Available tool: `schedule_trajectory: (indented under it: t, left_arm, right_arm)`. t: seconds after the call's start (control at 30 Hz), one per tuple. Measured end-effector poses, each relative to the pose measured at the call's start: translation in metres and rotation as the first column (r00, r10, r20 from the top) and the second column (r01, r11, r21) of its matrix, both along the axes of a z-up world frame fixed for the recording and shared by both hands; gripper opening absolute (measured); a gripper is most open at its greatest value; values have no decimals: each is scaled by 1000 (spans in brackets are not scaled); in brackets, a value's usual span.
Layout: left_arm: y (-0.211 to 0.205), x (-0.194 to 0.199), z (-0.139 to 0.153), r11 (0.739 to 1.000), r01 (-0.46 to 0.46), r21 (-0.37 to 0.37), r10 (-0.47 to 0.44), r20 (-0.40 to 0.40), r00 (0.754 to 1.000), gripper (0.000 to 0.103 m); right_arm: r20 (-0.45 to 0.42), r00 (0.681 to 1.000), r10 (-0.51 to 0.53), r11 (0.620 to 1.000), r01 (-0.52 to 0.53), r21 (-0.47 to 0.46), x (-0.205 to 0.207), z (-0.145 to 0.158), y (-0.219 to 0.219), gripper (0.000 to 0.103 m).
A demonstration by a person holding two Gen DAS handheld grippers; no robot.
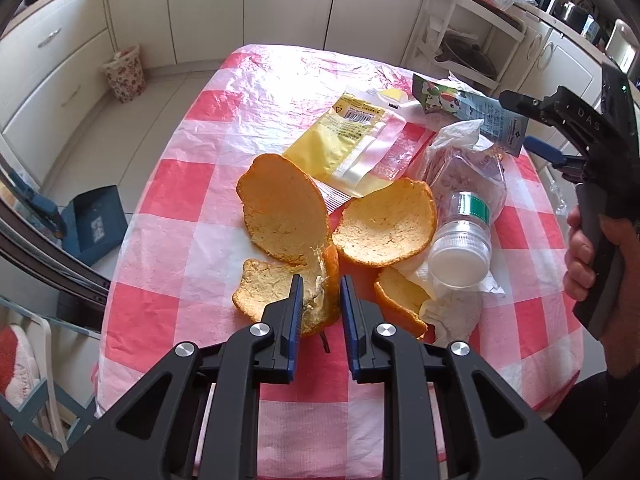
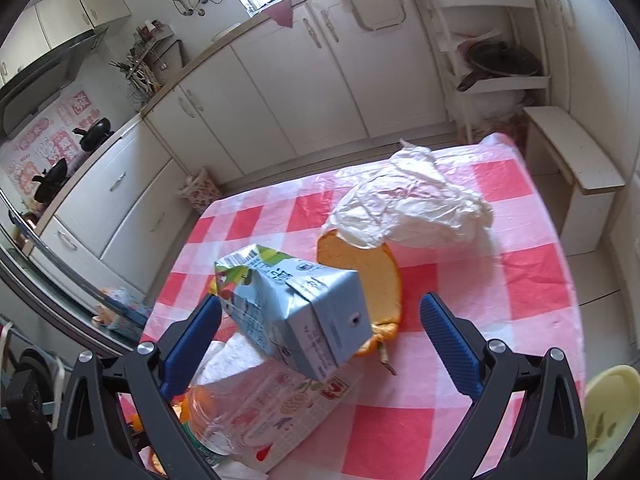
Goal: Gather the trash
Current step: 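Grasp the blue-and-white juice carton with the right tool, then carry the carton toward the yellow basin with the right tool while the left tool grasps an orange peel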
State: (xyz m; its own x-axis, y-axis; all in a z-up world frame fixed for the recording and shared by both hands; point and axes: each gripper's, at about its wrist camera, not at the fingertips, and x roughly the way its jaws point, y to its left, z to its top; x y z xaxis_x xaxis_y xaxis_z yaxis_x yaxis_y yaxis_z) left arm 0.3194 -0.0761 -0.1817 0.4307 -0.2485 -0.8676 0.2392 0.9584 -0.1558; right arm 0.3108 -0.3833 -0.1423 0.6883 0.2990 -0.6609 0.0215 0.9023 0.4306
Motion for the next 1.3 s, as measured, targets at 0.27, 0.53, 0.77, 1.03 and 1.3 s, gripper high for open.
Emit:
schedule_trajectory:
  t: [0.27,0.53,0.77,1.03,1.3]
  left_arm:
    - [12,-3,-3,999,15,-45,-16,-25,1000,20]
    - [1,-8,-6,998,12,59,-13,22,1000,32]
    - [-2,-18,7,996,-23,85,16,86,996,15]
    - [30,-31,40,994,-96,-53,103,163,981,14]
    - [37,-57,68,980,-46,-195,91,225,970,1]
  right_arm:
    - [-12,999,51,997,-50,56,0,1,4,56]
    - [50,998,46,994,-51,99,-14,19,0,56]
    - [101,994,35,995,-44,92,-31,37,-9,55]
    - [160,987,-9,996,-6,93,-64,59,-31,55]
    - [158,978,-137,991,134,28,-110,66,-87,0]
